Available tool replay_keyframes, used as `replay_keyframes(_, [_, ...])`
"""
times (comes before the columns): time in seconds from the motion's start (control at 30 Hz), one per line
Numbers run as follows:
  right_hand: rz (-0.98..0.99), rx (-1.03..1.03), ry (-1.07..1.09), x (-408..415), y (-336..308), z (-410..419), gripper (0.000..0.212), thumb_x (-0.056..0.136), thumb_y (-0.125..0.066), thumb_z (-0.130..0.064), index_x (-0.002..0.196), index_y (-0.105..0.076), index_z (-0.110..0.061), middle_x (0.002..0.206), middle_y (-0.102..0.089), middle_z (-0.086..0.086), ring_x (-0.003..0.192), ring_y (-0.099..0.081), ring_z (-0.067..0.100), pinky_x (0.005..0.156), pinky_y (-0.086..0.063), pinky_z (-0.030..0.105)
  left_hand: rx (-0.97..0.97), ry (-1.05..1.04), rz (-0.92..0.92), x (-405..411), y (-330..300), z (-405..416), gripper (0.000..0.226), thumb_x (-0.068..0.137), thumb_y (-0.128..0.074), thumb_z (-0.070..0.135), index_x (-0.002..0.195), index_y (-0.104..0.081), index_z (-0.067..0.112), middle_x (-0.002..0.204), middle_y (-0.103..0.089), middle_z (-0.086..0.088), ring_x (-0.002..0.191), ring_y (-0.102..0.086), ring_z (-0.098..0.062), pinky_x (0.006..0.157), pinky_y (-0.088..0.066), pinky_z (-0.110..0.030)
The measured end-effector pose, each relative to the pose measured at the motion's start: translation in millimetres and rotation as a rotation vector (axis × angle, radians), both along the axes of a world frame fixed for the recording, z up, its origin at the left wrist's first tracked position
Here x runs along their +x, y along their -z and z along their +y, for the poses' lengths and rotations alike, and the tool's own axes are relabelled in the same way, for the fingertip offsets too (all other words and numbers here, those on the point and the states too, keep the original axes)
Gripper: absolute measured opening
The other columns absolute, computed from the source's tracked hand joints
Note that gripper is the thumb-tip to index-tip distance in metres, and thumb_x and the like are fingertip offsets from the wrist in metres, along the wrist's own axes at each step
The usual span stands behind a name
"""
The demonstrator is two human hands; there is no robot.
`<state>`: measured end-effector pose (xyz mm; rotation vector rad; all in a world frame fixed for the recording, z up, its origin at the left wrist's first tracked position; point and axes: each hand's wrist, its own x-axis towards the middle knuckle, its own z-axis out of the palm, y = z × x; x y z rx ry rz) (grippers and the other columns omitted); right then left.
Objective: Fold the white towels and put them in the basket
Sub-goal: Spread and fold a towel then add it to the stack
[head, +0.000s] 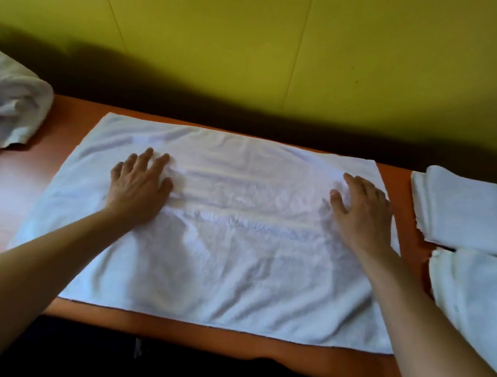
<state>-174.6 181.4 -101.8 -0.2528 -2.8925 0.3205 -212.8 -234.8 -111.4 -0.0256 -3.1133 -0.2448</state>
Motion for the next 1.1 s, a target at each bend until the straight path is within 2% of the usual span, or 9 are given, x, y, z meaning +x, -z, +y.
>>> replay_keyframes(0.1, [0.018, 0.009, -0.004, -2, -7, 18, 0.049, 0.101, -0.043, -0.046, 0.141, -0.052, -0.02, 0.144, -0.055, 0.008, 0.131, -0.05, 0.031, 0.108, -0.04, 0.046, 0.039, 0.158, 0.019, 30, -6, 54, 0.056, 0.101, -0.04, 0.042, 0.155, -0.036, 0.025, 0.164, -0.027, -0.011, 0.148, -0.027, -0.037, 0.118, -0.022, -0.049])
replay_keyframes(0.3, [-0.169, 0.0, -0.019, -6, -17, 58, 0.037, 0.102, -0.043, -0.03, 0.131, -0.06, -0.014, 0.131, -0.06, 0.017, 0.121, -0.053, 0.037, 0.102, -0.041, 0.043, 0.101, 0.545, -0.01, 97, -16, 189, 0.058, 0.101, -0.041, 0.045, 0.156, -0.034, 0.028, 0.164, -0.028, -0.008, 0.149, -0.026, -0.034, 0.119, -0.021, -0.043])
replay_keyframes(0.5, [-0.185, -0.089, 0.049, -17, -23, 67, 0.03, 0.101, -0.047, -0.03, 0.124, -0.065, -0.022, 0.127, -0.06, 0.012, 0.12, -0.05, 0.034, 0.101, -0.044, 0.041, 0.19, 0.984, 0.139, 155, -28, 281, 0.051, 0.092, -0.056, 0.05, 0.135, -0.056, 0.022, 0.136, -0.056, -0.009, 0.111, -0.054, -0.033, 0.095, -0.044, -0.045])
replay_keyframes(0.6, [-0.134, -0.172, 0.106, -28, -23, 70, 0.022, 0.097, -0.052, -0.02, 0.109, -0.07, -0.016, 0.119, -0.064, 0.014, 0.114, -0.055, 0.036, 0.094, -0.049, 0.044, 0.039, 1.113, 0.07, 172, -29, 299, 0.05, 0.085, -0.061, 0.06, 0.117, -0.065, 0.022, 0.116, -0.059, -0.003, 0.098, -0.054, -0.027, 0.084, -0.043, -0.04])
replay_keyframes(0.7, [-0.12, -0.283, 0.25, -40, -21, 73, 0.022, 0.094, -0.058, -0.02, 0.109, -0.069, -0.009, 0.12, -0.066, 0.017, 0.113, -0.06, 0.039, 0.092, -0.052, 0.041, -0.049, 1.097, 0.008, 175, -29, 302, 0.045, 0.085, -0.061, 0.057, 0.115, -0.062, 0.024, 0.11, -0.058, 0.0, 0.096, -0.055, -0.025, 0.08, -0.043, -0.038])
replay_keyframes(0.83, [-0.198, -0.409, 0.425, -48, -22, 74, 0.044, 0.083, -0.075, -0.025, 0.119, -0.06, -0.005, 0.124, -0.066, 0.017, 0.113, -0.064, 0.036, 0.083, -0.051, 0.037, -0.042, 1.071, 0.029, 180, -32, 304, 0.023, 0.082, -0.059, 0.026, 0.104, -0.062, 0.02, 0.097, -0.06, 0.001, 0.081, -0.058, -0.023, 0.068, -0.042, -0.035])
replay_keyframes(0.9, [-0.28, -0.414, 0.447, -52, -27, 75, 0.041, 0.081, -0.077, -0.024, 0.111, -0.06, -0.002, 0.122, -0.066, 0.018, 0.111, -0.065, 0.035, 0.075, -0.049, 0.034, -0.035, 1.033, 0.033, 182, -34, 303, 0.022, 0.082, -0.054, 0.018, 0.102, -0.062, 0.02, 0.093, -0.061, 0.002, 0.077, -0.059, -0.021, 0.065, -0.043, -0.033])
replay_keyframes(1.0, [-0.319, -0.564, 0.468, -51, -33, 78, 0.031, 0.081, -0.077, -0.02, 0.1, -0.056, -0.008, 0.109, -0.066, 0.015, 0.104, -0.066, 0.031, 0.072, -0.044, 0.03, 0.179, 0.876, -0.043, 185, -39, 302, 0.025, 0.086, -0.055, 0.013, 0.11, -0.055, 0.015, 0.097, -0.06, -0.004, 0.078, -0.06, -0.029, 0.063, -0.039, -0.037])
replay_keyframes(1.1, [-0.183, -0.833, 0.487, -41, -44, 84, 0.031, 0.083, -0.071, -0.014, 0.112, -0.062, -0.008, 0.106, -0.063, 0.013, 0.098, -0.065, 0.028, 0.074, -0.045, 0.03, 0.531, 0.678, -0.173, 194, -49, 301, 0.014, 0.091, -0.056, 0.017, 0.098, -0.044, 0.017, 0.091, -0.057, -0.005, 0.074, -0.055, -0.034, 0.059, -0.035, -0.04])
